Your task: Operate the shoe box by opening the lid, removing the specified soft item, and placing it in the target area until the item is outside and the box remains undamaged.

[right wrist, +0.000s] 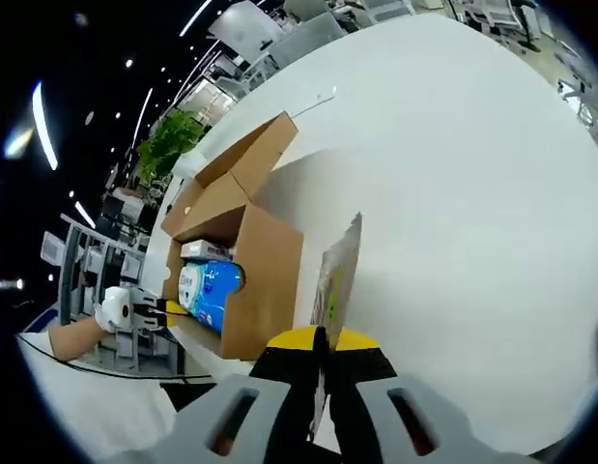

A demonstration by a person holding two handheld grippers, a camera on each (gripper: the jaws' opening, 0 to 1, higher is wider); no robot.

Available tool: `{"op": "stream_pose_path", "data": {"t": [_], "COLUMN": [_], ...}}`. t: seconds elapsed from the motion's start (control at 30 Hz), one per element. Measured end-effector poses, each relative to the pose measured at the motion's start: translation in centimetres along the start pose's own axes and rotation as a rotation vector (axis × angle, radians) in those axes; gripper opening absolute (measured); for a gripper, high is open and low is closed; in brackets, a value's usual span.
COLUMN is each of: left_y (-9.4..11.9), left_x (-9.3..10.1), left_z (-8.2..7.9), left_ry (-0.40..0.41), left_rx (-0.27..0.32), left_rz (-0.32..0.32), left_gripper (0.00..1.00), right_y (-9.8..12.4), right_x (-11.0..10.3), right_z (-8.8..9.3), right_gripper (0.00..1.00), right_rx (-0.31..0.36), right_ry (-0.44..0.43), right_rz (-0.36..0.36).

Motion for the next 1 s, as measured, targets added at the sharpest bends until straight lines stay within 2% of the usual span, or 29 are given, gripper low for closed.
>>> {"op": "stream_pose_path", "data": {"t": [0.13, 0.33, 0.43, 0.6, 0.8, 0.87, 1.0], "left_y": [0.0, -0.1, -0.1, -0.2, -0.3, -0.3, -0.3], "left_x": [0.0, 0.0, -0.1, 0.0, -0.2, -0.1, -0.1], "left_z": [0.0, 0.0, 0.0, 0.0, -0.1, -0.1, -0.2], "left_ry": [0.001, 0.009, 0.012, 0.012, 0.024, 0.026, 0.023], "left_rx": [-0.003, -0.005, -0.007, -0.010, -0.015, -0.019, -0.025], "left_rz": [-0.005, -0.005, 0.000, -0.002, 0.012, 0.015, 0.010], "left_gripper": [0.03, 0.03, 0.03, 0.03, 0.02, 0.02, 0.02], "right_y": [0.1, -0.3, -0.9, -1.0, -2.1, -2.3, -1.9], "right_x": [-0.2, 0.9, 1.5, 1.7, 2.3, 2.9, 3.5], "right_z": [0.3, 0.3, 0.3, 0.0, -0.5, -0.8, -0.9], "right_gripper": [0.00, 0.01, 0.01, 0.02, 0.09, 0.11, 0.12], "right_rx": [-0.004, 0.014, 0.016, 0.026, 0.026, 0.015, 0.036], "right_ry": [-0.009, -0.022, -0.021, 0.032, 0.070, 0.077, 0.068], "right_rz": [0.012, 0.103, 0.113, 0.154, 0.238, 0.257, 0.272]}}
Point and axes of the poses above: the point that each gripper's makers call its tool centre point, and the gripper's own axes: y roughly backward along the fingers, x roughly to its right, z roughly out of its underside, the point moved 10 cm from there along y, roughly backward along the fingers, and after that the axes turned 14 degrees about -y, right-handed, at the moved point
